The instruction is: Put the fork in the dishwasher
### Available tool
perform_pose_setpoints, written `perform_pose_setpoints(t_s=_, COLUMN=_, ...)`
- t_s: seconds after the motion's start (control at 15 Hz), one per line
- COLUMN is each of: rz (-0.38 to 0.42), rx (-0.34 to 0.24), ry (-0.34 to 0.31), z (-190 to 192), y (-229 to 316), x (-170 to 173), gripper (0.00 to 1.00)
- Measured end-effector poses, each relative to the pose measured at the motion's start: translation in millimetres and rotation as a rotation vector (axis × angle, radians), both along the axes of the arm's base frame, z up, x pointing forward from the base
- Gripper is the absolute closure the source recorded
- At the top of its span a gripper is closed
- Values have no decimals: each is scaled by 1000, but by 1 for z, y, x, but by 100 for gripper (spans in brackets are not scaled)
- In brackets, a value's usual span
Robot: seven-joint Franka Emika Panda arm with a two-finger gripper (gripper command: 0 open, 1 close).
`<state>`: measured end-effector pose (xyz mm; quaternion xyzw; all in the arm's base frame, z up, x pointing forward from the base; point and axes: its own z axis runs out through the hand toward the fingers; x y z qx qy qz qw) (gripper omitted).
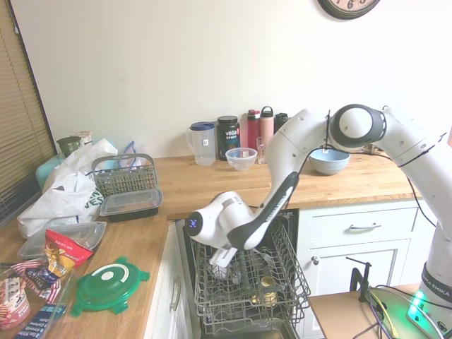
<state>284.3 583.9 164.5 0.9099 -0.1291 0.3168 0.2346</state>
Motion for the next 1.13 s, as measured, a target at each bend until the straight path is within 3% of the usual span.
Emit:
perform_pose_setpoints(t_s=0.6, rz=-35, rx=34, ry=15, z=22, y=9, x=12, gripper=0)
perform_pose_setpoints(t_s=0.73, rz=-33, rx=59, ry=2, z=43, y=8, x=12, gripper=0)
perform_pose_setpoints(t_s=0.87, rz=-15, rx=117, ry=-27, z=95, y=8, x=5, gripper=0)
perform_pose_setpoints(t_s=1.13, rz=-29, rx=349, ry=-87, z=251, y=-17, x=4, gripper=0)
